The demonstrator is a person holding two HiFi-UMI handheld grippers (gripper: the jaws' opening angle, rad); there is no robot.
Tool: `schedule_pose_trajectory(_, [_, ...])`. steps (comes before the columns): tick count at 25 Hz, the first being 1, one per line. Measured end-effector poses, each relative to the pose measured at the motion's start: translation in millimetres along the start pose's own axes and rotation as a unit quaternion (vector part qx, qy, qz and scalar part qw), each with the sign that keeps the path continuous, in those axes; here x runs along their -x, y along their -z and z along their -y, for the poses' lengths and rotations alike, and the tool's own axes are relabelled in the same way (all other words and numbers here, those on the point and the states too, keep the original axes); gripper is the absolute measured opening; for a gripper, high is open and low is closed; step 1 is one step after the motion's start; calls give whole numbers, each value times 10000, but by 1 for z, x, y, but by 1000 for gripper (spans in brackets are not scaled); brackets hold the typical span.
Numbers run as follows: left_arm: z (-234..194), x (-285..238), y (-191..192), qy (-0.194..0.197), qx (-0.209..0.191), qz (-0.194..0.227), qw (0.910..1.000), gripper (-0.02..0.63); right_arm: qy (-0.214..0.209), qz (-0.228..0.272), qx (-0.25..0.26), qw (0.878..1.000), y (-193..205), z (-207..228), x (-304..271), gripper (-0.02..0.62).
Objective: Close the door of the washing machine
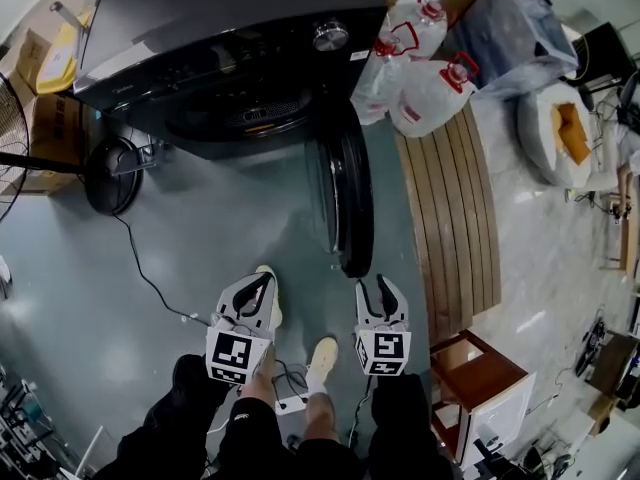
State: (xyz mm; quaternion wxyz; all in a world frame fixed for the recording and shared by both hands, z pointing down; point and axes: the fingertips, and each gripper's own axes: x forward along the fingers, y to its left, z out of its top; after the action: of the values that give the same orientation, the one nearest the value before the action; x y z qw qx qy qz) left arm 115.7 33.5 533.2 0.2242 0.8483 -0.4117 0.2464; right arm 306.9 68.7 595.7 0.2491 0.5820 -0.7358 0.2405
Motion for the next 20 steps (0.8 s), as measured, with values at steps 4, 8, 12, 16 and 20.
schedule_pose_trajectory(4, [-5, -11, 13, 9, 51, -66, 10000, 23, 44, -155, -33, 9999, 17, 8, -18, 175])
schedule_pose_trajectory(8, [-9, -17, 24, 14, 75, -106, 9999, 25, 18, -295, 75, 9995, 33, 8, -33, 164])
schedule_pose_trajectory(12, [-12, -18, 29, 17, 93, -133, 9999, 23, 47, -408, 135, 9991, 40, 11, -44, 149])
schedule_pose_trajectory(16, [-19, -20, 35, -18, 123, -155, 9998, 25, 70, -451, 198, 9988, 42, 13, -54, 116])
schedule_pose_trajectory(20, [-26, -19, 43, -61, 194, -187, 9996, 25, 107, -507, 332, 9981, 45, 12, -57, 91])
